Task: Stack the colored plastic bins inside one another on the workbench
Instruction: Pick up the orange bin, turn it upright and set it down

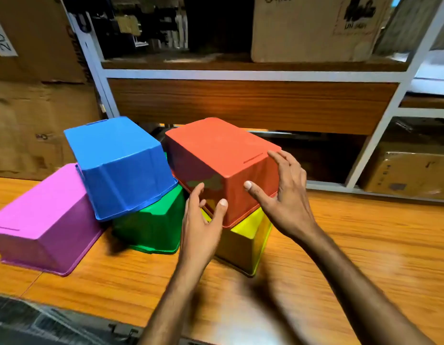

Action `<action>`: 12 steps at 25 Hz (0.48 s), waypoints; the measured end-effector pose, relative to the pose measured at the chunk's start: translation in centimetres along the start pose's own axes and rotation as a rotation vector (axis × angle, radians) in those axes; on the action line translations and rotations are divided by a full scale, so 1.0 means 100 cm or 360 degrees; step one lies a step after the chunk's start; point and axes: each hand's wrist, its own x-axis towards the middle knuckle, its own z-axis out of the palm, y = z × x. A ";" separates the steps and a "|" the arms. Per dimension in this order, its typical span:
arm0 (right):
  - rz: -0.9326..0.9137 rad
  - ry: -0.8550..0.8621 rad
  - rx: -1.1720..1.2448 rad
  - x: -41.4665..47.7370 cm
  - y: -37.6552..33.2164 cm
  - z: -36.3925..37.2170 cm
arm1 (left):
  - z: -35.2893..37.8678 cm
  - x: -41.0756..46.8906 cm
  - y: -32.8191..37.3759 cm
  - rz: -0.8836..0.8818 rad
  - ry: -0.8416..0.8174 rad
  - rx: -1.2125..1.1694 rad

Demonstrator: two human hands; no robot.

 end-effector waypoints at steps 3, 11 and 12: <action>0.0208 0.0059 0.0047 0.022 0.012 0.006 | 0.004 0.010 -0.004 0.0002 -0.0021 -0.0104; 0.0492 -0.0298 0.0315 0.046 0.042 0.004 | 0.026 0.014 -0.018 -0.0162 -0.0189 -0.0140; 0.0502 -0.0352 0.0406 0.048 0.044 0.005 | 0.029 0.013 -0.019 -0.0179 -0.0164 -0.0114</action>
